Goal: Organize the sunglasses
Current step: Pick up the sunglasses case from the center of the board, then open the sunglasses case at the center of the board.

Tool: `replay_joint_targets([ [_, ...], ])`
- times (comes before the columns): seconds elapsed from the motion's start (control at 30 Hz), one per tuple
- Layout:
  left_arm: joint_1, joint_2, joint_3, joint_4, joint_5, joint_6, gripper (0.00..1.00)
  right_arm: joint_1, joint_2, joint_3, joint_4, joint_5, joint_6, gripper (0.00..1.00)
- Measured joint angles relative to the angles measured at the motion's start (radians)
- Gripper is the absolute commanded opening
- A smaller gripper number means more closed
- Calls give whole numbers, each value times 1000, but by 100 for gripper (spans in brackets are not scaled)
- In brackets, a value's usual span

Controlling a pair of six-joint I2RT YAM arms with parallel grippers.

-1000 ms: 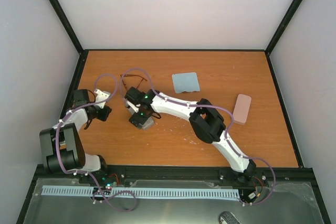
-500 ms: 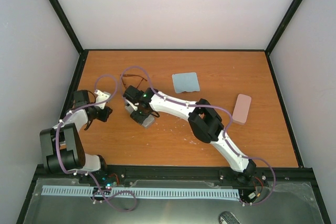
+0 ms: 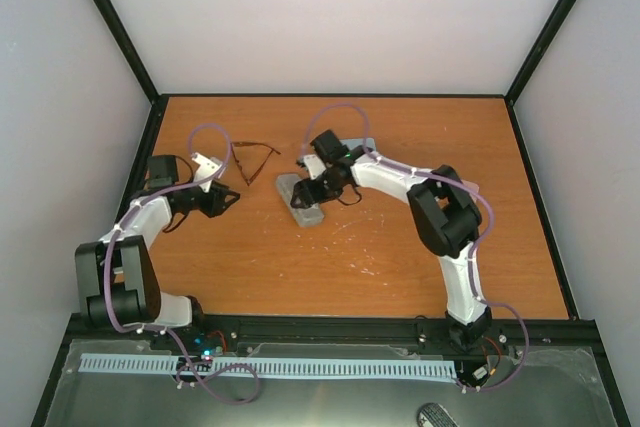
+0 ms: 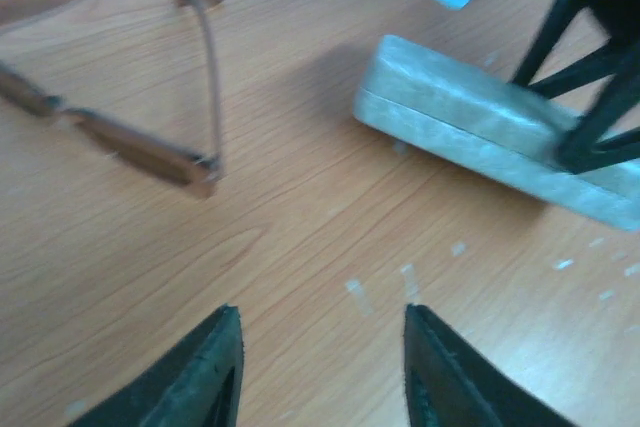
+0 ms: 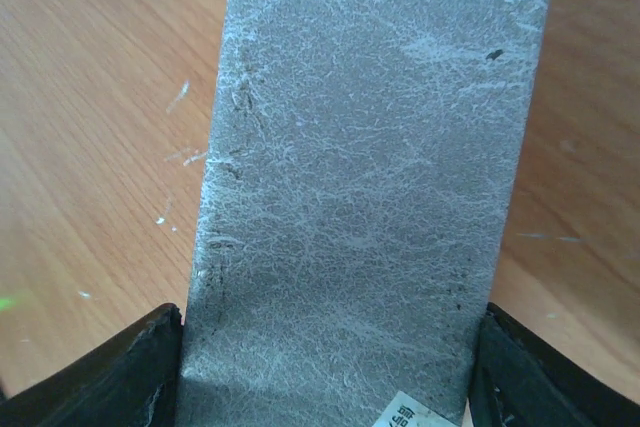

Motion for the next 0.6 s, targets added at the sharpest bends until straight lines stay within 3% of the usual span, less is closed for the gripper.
replay_joint_targets([
  [0.13,-55,25,16,-3,60,-18,57,-82,-39,-74,110,-155,64,34],
  [0.3,-94,79,54,-11,94,-26,59,-67,-47,-106,232,-309,120,32],
  [0.6,-101,170,118,-8,138,-55,59,-56,-85,-192,349,-416,185,32],
])
